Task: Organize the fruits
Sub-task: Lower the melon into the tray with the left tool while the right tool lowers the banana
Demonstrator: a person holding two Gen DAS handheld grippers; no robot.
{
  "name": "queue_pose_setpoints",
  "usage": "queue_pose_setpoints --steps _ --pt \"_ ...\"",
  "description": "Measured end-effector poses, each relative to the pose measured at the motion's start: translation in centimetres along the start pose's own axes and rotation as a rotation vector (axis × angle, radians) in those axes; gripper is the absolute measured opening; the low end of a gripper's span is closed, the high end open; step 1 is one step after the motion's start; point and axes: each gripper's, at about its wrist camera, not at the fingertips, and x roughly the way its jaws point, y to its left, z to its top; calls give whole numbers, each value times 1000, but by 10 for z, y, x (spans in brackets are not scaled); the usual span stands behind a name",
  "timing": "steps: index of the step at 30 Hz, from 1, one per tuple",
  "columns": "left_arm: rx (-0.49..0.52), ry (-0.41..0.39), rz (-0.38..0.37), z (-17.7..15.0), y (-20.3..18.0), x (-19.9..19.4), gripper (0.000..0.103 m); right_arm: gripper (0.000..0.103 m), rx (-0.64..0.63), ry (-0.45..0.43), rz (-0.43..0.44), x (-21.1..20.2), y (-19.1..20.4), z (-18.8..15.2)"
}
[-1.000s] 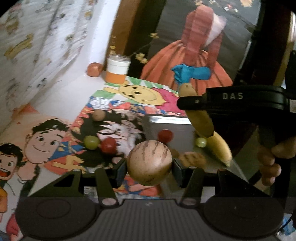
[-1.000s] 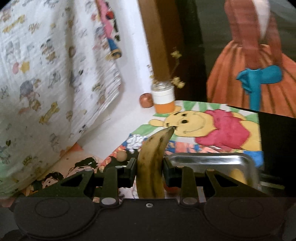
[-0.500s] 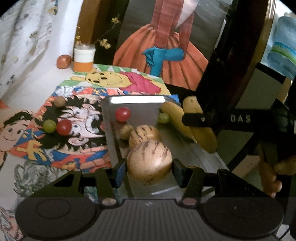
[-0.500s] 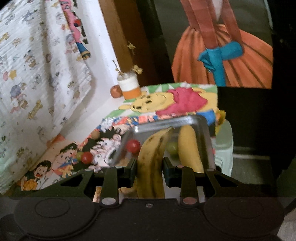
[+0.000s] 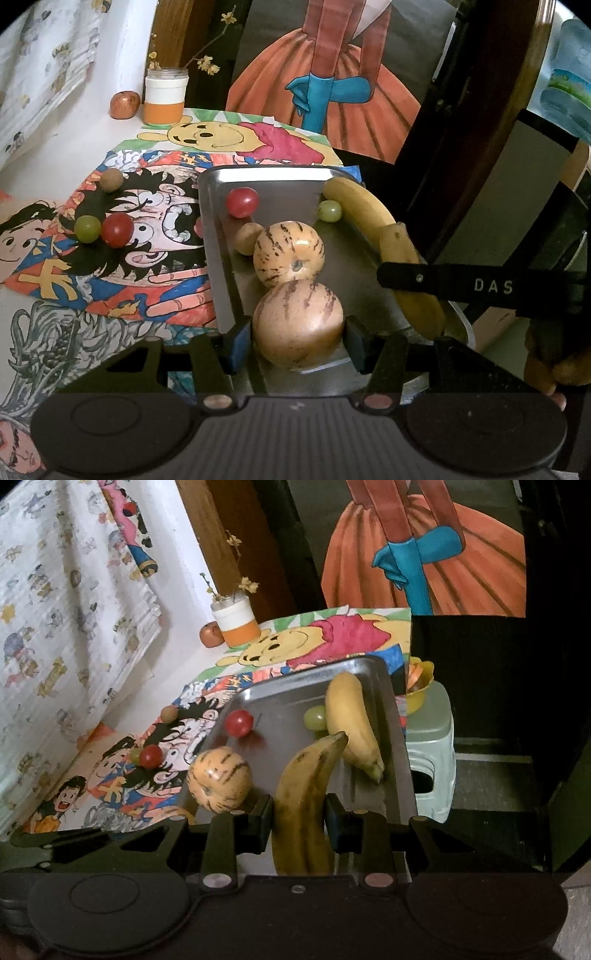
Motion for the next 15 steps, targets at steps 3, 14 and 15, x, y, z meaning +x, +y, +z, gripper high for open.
queue_pose_setpoints --steps 3,14,15 --pt "6 3 -1 0 -1 2 57 32 2 6 -13 2 -4 -3" --pt "14 13 1 1 -2 4 58 32 39 7 -5 4 -10 -4" --pt "14 14 2 1 -3 4 58 32 43 7 -4 3 -9 -4"
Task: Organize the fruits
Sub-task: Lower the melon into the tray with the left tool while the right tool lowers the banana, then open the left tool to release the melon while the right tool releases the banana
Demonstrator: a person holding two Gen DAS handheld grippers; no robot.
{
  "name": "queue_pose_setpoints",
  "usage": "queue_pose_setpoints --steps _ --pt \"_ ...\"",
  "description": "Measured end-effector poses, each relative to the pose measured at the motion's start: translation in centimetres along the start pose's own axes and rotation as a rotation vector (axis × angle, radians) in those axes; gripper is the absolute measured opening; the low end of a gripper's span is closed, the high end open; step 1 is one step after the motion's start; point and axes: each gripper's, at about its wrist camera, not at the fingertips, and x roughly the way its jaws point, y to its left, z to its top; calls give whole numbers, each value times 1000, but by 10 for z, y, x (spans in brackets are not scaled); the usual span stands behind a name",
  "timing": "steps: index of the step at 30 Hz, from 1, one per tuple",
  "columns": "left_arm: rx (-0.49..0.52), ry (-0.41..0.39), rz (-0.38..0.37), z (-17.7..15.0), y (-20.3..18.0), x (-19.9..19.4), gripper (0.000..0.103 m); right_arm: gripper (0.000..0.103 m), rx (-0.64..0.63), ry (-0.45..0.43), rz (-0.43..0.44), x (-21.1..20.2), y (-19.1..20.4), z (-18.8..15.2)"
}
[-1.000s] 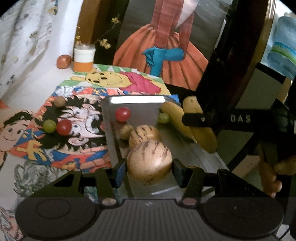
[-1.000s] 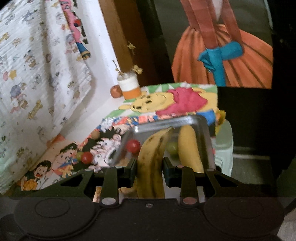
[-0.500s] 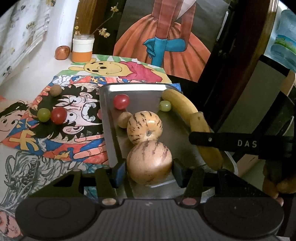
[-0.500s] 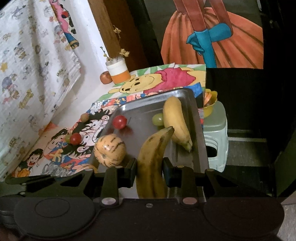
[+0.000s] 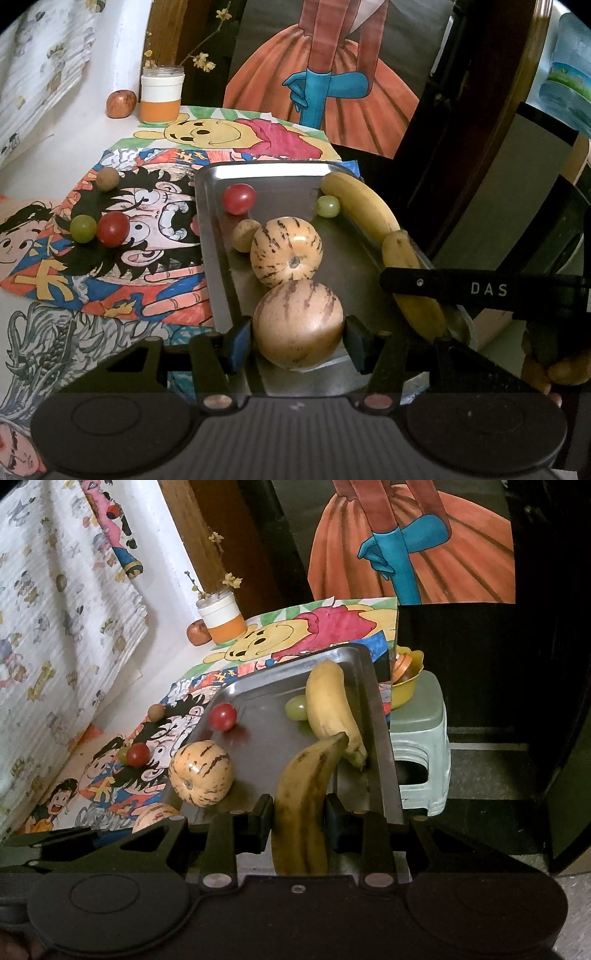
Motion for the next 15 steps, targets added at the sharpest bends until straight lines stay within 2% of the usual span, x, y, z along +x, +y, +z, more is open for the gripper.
queue_pose_setpoints --steps 6,12,15 --pt "5 1 2 0 0 0 58 33 25 6 7 2 -3 -1" --pt "3 1 4 0 0 -2 59 38 43 7 15 0 -4 -3" --pt "-4 -2 -2 1 1 -7 63 39 46 4 7 -3 -5 -3"
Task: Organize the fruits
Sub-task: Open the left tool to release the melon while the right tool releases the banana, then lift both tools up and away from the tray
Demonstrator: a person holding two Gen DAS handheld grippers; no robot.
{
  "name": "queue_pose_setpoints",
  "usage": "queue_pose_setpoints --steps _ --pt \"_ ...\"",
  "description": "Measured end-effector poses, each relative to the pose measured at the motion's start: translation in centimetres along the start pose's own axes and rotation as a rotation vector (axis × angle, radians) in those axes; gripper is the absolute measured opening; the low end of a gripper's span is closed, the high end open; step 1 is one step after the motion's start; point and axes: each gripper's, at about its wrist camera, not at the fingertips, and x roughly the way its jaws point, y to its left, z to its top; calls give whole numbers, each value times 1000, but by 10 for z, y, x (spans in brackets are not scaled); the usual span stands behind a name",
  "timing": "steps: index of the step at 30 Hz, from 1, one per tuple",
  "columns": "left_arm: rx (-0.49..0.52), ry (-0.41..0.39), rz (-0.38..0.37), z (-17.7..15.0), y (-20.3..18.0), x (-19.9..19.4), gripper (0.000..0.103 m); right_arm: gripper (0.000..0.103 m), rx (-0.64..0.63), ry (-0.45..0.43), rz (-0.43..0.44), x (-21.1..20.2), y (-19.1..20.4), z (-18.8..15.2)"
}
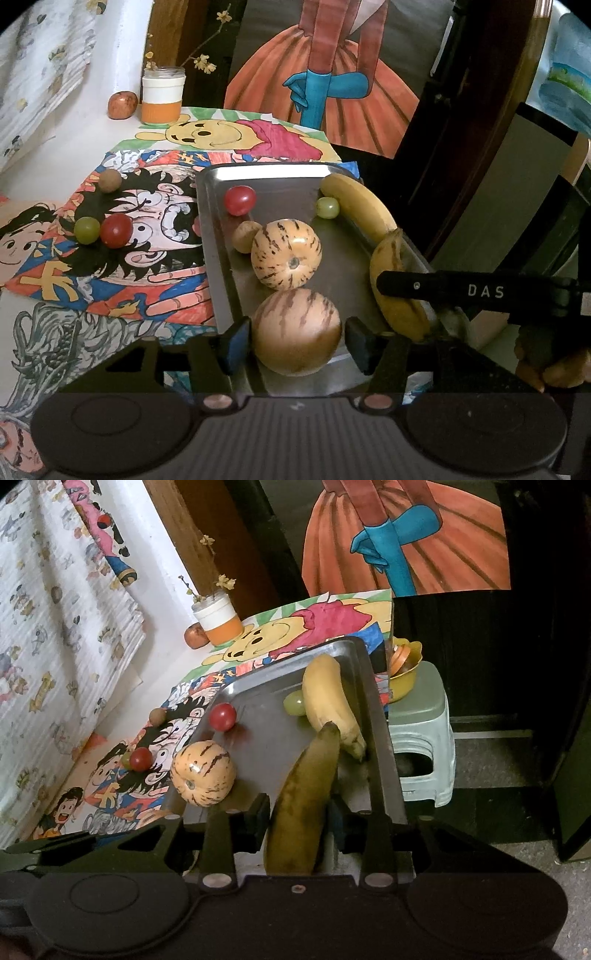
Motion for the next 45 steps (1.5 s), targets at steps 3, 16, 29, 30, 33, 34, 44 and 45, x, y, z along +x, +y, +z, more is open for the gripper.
queue_pose_setpoints --steps 3,16,29,30,33,34,44,45 --pt "-5 -12 6 0 2 -7 70 43 2 -11 -4 -6 -1 0" --pt "-46 -67 40 -3 22 -47 93 91 -38 -56 -33 -38 11 -8" --pt "-11 -88 165 -24 44 -78 103 102 4 18 -88 -60 25 -40" --pt "-6 -84 167 -26 44 -80 103 102 -1 28 -92 -60 27 -43" --pt "9 -63 173 -34 46 -85 103 102 -27 58 -88 -60 36 -50" --pt "15 -49 177 -36 46 -85 103 102 -40 70 -87 -60 39 -51" --pt "-9 -21 258 -46 66 -97 103 102 -185 121 -59 -54 77 -61" --pt "-14 -23 265 -46 68 -98 103 102 -194 117 -62 -54 80 -61"
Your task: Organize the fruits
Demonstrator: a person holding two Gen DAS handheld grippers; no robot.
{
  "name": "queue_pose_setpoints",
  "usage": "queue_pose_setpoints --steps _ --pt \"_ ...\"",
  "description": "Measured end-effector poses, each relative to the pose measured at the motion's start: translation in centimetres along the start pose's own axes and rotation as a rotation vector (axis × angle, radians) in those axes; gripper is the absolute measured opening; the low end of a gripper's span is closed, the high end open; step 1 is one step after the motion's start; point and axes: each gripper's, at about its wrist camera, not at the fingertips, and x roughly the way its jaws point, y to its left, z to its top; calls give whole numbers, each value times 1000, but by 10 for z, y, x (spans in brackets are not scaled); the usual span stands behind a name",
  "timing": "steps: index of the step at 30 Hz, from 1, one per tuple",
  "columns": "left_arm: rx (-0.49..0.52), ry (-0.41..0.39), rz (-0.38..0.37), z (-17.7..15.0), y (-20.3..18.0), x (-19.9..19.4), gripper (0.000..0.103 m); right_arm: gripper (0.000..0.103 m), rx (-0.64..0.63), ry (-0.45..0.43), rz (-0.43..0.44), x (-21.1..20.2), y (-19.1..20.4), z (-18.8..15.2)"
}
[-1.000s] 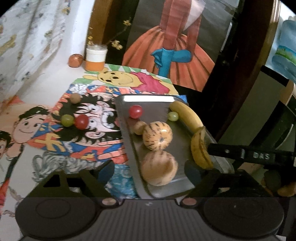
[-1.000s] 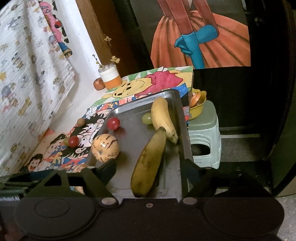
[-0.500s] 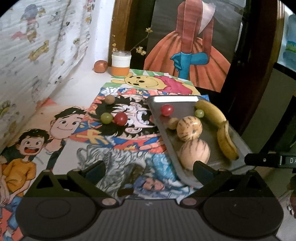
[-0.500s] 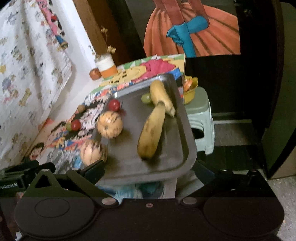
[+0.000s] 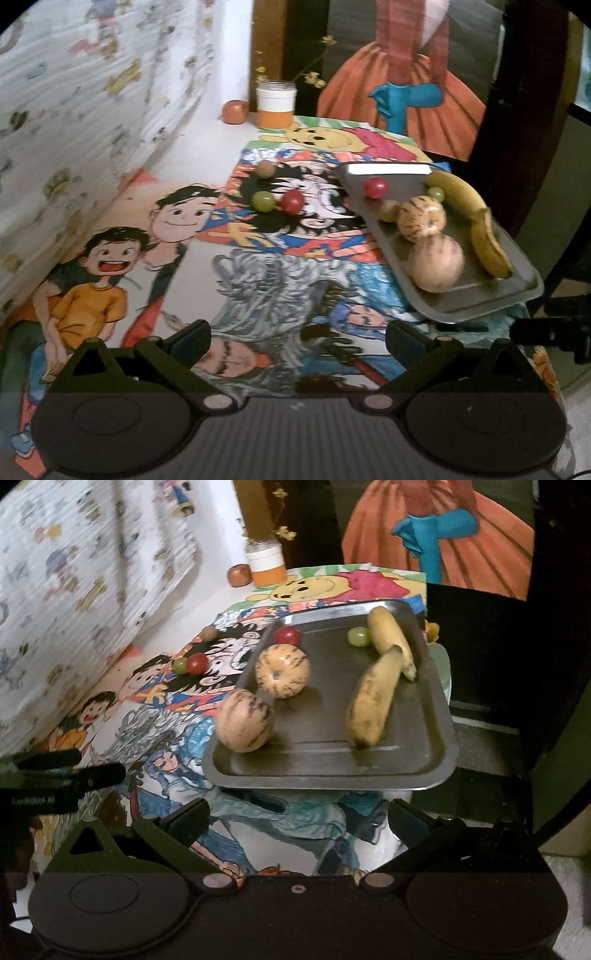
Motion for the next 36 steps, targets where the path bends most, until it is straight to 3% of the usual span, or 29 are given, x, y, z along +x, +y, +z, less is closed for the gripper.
queue_pose_setpoints --steps 9,18,30,36 --pt "-68 6 56 -1 28 1 103 102 -51 -44 2 -2 14 7" --pt "-99 4 68 5 46 6 103 102 -101 -152 -12 -4 26 18" --pt "-90 -11 89 27 62 19 103 102 -165 -164 28 17 40 39" --pt "-92 -28 96 42 68 29 103 102 -259 -190 15 27 50 53"
